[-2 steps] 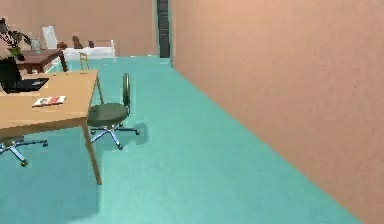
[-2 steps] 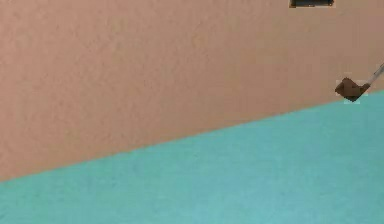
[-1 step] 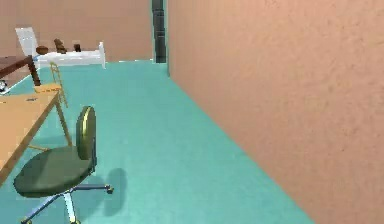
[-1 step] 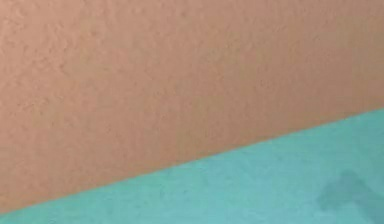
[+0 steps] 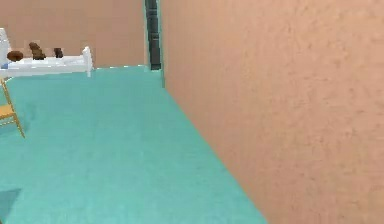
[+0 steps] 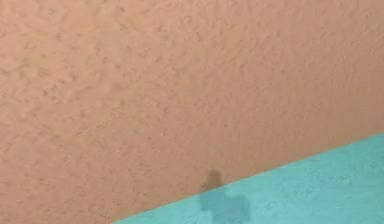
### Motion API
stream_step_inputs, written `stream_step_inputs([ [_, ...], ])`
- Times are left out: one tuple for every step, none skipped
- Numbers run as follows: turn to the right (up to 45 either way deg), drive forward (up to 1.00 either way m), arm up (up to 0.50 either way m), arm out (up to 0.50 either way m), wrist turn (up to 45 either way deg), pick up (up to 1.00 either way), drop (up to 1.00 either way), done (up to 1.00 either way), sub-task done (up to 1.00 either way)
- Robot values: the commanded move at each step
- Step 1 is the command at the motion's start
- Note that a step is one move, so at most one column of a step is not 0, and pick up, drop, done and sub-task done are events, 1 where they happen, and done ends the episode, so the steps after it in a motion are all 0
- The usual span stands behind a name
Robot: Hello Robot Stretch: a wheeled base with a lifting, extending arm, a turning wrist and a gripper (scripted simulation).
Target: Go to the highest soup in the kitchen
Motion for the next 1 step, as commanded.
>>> stream_step_inputs([
  [-3.0,0.00,0.00,0.00,0.0,0.00,0.00,0.00,0.00],
])
